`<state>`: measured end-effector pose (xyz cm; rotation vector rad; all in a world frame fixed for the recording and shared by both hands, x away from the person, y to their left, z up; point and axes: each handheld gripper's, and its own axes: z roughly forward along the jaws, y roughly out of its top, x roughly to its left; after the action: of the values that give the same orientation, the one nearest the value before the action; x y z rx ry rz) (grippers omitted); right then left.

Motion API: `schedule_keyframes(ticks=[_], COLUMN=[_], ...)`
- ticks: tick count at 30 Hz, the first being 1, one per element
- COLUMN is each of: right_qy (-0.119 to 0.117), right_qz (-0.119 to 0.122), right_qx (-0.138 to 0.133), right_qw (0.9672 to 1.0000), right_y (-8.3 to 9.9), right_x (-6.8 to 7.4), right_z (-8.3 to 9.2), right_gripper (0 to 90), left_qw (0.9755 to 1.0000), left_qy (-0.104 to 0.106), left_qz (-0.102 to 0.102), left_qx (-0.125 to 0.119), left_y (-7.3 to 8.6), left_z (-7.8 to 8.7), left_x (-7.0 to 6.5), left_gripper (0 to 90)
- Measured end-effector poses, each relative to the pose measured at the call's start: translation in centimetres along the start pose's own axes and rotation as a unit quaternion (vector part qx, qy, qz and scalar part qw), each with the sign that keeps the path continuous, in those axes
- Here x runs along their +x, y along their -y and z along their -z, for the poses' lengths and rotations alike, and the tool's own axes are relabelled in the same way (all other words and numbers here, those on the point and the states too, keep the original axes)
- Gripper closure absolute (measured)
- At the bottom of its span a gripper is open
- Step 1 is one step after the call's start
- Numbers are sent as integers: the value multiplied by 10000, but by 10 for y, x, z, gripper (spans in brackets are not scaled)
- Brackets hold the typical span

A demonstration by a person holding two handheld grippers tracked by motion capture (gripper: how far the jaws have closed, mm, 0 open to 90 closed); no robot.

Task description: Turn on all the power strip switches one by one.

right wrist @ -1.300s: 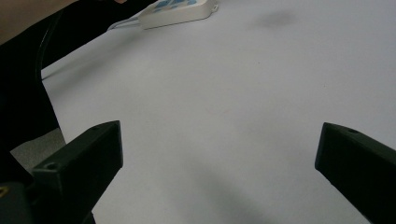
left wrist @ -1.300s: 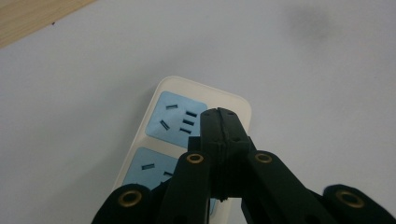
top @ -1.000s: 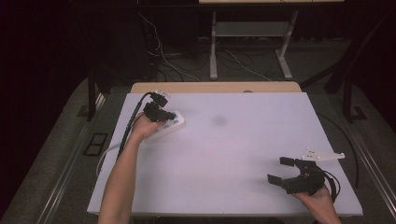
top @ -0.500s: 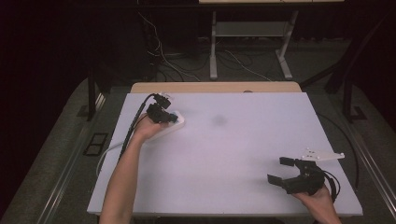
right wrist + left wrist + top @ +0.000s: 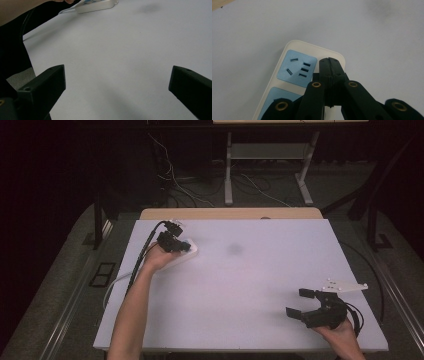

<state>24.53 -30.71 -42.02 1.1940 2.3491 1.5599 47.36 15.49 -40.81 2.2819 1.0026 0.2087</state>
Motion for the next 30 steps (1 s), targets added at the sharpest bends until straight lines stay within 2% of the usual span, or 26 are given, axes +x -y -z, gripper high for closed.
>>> schedule_keyframes(ticks=[13, 18, 26, 30], right_qy=[11, 15, 26, 36], right_qz=[-12, -5, -14, -16], right_qx=[21, 4, -24, -20], right_qw=[10000, 10000, 10000, 10000], right_y=[1, 1, 1, 1], right_x=[-1, -1, -1, -2], right_z=[0, 1, 3, 3], right_gripper=[7, 7, 7, 7], left_qw=[10000, 9999, 10000, 10000], left_qy=[78, -30, 33, -12], left_qz=[6, -103, 40, -43], left_qx=[3, 51, -14, -18], left_y=[1, 1, 3, 2], left_z=[-1, -2, -2, -2], left_x=[1, -2, 0, -1], left_gripper=[900, 900, 900, 900])
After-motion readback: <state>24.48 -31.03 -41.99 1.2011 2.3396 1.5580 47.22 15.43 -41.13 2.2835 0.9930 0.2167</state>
